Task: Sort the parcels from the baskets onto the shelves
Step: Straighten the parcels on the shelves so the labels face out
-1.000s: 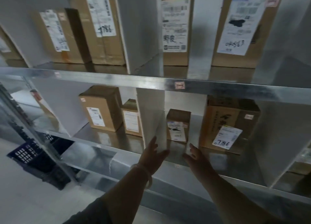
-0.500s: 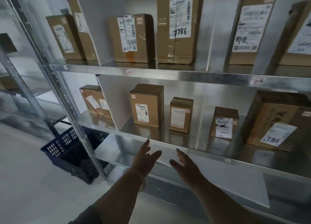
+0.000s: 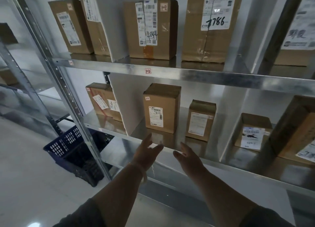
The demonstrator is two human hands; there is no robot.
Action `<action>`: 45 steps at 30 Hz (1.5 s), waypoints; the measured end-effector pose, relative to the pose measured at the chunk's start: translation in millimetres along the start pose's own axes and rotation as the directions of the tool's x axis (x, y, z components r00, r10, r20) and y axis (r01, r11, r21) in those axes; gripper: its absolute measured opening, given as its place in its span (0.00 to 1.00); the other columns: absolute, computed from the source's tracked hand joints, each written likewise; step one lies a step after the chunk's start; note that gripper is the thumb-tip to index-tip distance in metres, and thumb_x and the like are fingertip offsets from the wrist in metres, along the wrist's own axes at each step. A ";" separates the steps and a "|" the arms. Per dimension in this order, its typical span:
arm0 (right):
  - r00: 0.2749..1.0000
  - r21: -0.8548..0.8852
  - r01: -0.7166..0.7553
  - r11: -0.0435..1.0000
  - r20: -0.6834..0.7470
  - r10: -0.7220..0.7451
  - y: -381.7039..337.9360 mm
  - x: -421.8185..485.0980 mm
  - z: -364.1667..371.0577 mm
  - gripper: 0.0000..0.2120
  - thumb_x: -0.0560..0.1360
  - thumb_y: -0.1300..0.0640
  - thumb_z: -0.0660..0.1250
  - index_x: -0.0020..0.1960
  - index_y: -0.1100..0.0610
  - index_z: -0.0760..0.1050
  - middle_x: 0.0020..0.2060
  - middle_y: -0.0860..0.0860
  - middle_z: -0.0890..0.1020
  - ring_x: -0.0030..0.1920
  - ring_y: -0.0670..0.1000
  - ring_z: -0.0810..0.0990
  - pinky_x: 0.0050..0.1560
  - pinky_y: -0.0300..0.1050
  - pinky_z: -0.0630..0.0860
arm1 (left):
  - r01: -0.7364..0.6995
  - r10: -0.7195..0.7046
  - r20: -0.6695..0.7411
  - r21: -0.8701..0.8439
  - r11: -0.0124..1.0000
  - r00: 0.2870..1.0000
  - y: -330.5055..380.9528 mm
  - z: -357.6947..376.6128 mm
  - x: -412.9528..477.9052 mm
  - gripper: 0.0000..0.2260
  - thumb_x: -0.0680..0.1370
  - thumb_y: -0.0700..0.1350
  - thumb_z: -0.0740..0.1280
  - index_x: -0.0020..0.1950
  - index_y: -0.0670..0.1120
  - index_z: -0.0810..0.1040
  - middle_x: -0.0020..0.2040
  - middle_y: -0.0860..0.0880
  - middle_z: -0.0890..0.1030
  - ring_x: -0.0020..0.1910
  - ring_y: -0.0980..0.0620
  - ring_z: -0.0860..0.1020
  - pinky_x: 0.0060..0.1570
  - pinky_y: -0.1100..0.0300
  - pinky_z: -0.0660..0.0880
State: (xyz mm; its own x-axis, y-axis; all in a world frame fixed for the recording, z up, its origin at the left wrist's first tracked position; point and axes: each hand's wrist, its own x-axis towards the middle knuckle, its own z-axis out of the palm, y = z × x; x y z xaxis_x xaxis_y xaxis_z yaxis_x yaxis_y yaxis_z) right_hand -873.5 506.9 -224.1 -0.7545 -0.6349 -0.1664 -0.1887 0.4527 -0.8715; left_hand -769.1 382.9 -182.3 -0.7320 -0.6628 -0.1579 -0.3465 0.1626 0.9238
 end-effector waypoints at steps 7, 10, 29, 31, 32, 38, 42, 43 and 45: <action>0.999 0.132 0.025 0.991 -0.038 -0.020 -42.4 64.2 -3.5 0.28 0.79 0.44 0.61 0.76 0.49 0.60 0.72 0.50 0.69 0.72 0.55 0.68 0.66 0.49 0.66 | -0.115 0.115 0.005 0.012 0.993 0.993 13.5 -21.6 70.0 0.25 0.72 0.57 0.66 0.68 0.55 0.72 0.66 0.56 0.78 0.66 0.54 0.76 0.69 0.47 0.70; 0.998 0.174 -0.014 0.985 -0.054 0.024 -51.6 82.2 0.8 0.29 0.79 0.44 0.63 0.76 0.48 0.59 0.73 0.50 0.68 0.72 0.55 0.67 0.65 0.49 0.67 | -0.119 0.119 0.041 0.006 0.993 0.992 0.9 -24.3 104.0 0.25 0.71 0.57 0.68 0.68 0.56 0.73 0.63 0.58 0.80 0.63 0.56 0.77 0.67 0.46 0.72; 0.946 0.318 -0.122 0.940 -0.250 0.207 -75.4 181.8 38.9 0.35 0.78 0.57 0.67 0.78 0.48 0.51 0.71 0.49 0.67 0.71 0.56 0.66 0.64 0.46 0.70 | 0.019 -0.008 0.147 -0.073 0.997 0.989 -19.0 -63.6 263.5 0.51 0.66 0.48 0.78 0.80 0.58 0.50 0.76 0.47 0.65 0.71 0.46 0.68 0.70 0.45 0.68; 0.948 0.310 -0.101 0.945 -0.259 0.186 -74.9 187.1 42.4 0.32 0.78 0.61 0.66 0.77 0.47 0.55 0.67 0.48 0.71 0.61 0.49 0.71 0.48 0.32 0.71 | -0.010 0.026 0.179 -0.091 0.996 0.983 -21.4 -65.2 269.3 0.41 0.67 0.45 0.76 0.75 0.59 0.61 0.69 0.48 0.74 0.66 0.47 0.74 0.65 0.44 0.73; 0.945 0.316 -0.099 0.944 -0.268 0.189 -75.4 189.7 43.5 0.32 0.78 0.62 0.65 0.76 0.46 0.56 0.65 0.48 0.73 0.56 0.45 0.71 0.41 0.28 0.69 | -0.036 0.052 0.205 -0.083 0.996 0.977 -21.1 -66.2 271.9 0.34 0.67 0.46 0.75 0.68 0.64 0.67 0.64 0.49 0.77 0.63 0.48 0.76 0.63 0.44 0.74; 0.935 0.347 -0.070 0.935 -0.303 0.183 -72.9 203.7 53.6 0.33 0.76 0.65 0.66 0.73 0.44 0.59 0.53 0.42 0.76 0.46 0.39 0.73 0.39 0.29 0.70 | -0.105 0.126 0.282 -0.089 0.990 0.951 -30.3 -66.6 297.5 0.30 0.59 0.57 0.71 0.60 0.67 0.69 0.62 0.49 0.77 0.61 0.46 0.77 0.60 0.43 0.76; 0.923 0.355 -0.067 0.932 -0.332 0.193 -70.9 206.2 57.0 0.30 0.75 0.65 0.67 0.67 0.40 0.61 0.48 0.41 0.75 0.46 0.43 0.74 0.42 0.33 0.72 | -0.136 0.152 0.286 -0.073 0.988 0.946 -18.1 -70.9 290.3 0.33 0.63 0.53 0.74 0.66 0.65 0.66 0.67 0.48 0.75 0.66 0.43 0.74 0.63 0.41 0.74; 0.921 0.350 -0.068 0.934 -0.337 0.194 -70.2 207.3 57.5 0.29 0.75 0.65 0.67 0.65 0.40 0.61 0.48 0.42 0.75 0.45 0.44 0.75 0.42 0.33 0.73 | -0.140 0.151 0.284 -0.058 0.988 0.947 -16.5 -71.9 288.9 0.33 0.65 0.52 0.74 0.66 0.68 0.66 0.68 0.48 0.74 0.66 0.43 0.74 0.64 0.42 0.73; 0.920 0.342 -0.069 0.937 -0.343 0.192 -71.3 207.8 58.7 0.29 0.75 0.64 0.67 0.67 0.40 0.61 0.49 0.42 0.75 0.49 0.47 0.76 0.45 0.35 0.74 | -0.121 0.141 0.278 -0.089 0.989 0.950 -19.8 -71.1 291.2 0.29 0.63 0.54 0.72 0.58 0.76 0.66 0.68 0.46 0.74 0.66 0.43 0.74 0.64 0.41 0.73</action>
State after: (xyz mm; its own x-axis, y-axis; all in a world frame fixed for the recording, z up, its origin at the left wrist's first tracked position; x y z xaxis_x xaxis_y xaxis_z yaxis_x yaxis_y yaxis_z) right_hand -979.9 306.1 -223.6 -0.9455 -0.2823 -0.1625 0.0896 0.2541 -0.9630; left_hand -933.7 134.7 -221.7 -0.9073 -0.4039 -0.1168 -0.2022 0.1757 0.9634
